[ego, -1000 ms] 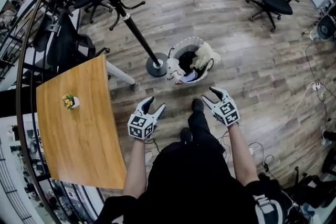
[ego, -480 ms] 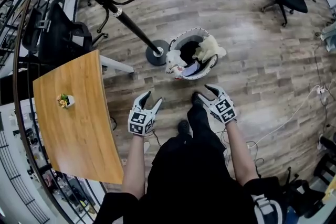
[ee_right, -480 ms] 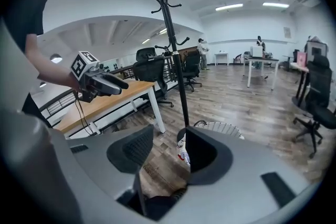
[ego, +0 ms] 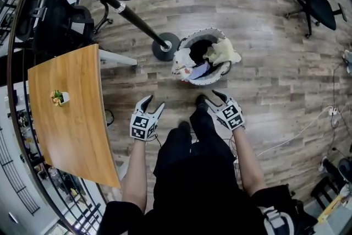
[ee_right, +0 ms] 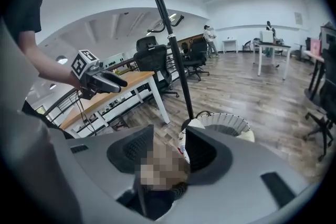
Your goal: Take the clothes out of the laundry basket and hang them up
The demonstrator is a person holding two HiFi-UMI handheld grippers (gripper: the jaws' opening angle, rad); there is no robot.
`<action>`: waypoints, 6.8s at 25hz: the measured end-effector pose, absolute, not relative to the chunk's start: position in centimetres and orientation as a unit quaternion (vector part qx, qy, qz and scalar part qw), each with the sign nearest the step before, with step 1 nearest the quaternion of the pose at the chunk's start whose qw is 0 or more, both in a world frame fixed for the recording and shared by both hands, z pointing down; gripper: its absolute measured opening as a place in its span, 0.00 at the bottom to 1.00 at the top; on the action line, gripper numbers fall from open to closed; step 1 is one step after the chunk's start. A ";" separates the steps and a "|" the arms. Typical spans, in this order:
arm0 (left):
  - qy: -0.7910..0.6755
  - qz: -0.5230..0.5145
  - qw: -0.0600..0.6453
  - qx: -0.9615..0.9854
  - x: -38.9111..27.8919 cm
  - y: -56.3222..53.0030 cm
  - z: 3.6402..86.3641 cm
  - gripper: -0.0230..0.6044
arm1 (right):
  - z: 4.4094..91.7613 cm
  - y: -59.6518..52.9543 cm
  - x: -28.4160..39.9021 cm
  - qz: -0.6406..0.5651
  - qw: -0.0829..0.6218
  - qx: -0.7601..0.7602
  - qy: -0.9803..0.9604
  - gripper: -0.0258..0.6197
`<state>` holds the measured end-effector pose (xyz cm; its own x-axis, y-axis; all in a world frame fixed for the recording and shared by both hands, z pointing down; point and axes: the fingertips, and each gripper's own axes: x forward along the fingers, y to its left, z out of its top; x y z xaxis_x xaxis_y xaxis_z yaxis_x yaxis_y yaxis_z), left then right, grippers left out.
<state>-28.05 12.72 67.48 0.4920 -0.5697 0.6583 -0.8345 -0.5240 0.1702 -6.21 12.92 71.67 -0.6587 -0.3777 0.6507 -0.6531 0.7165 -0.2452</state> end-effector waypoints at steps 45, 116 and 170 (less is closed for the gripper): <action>-0.232 0.438 0.203 0.844 -27.3 1.0 117.1 0.45 | 112.6 4.8 -16.4 0.047 0.471 0.087 -0.877 0.25; -0.630 0.160 0.001 0.760 -44.3 0.3 39.0 0.07 | 41.2 -3.9 -20.9 -0.103 0.133 0.233 -0.958 0.05; -0.404 0.230 0.067 0.883 -47.9 -28.2 52.5 0.08 | 54.7 -18.0 -29.9 0.051 0.245 0.413 -0.876 0.06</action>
<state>-47.89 -28.24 52.47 0.5683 -0.6818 0.4606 -0.7439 -0.6650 -0.0666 -29.87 -18.02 54.72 -0.5391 -0.6979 0.4715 -0.7482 0.6539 0.1126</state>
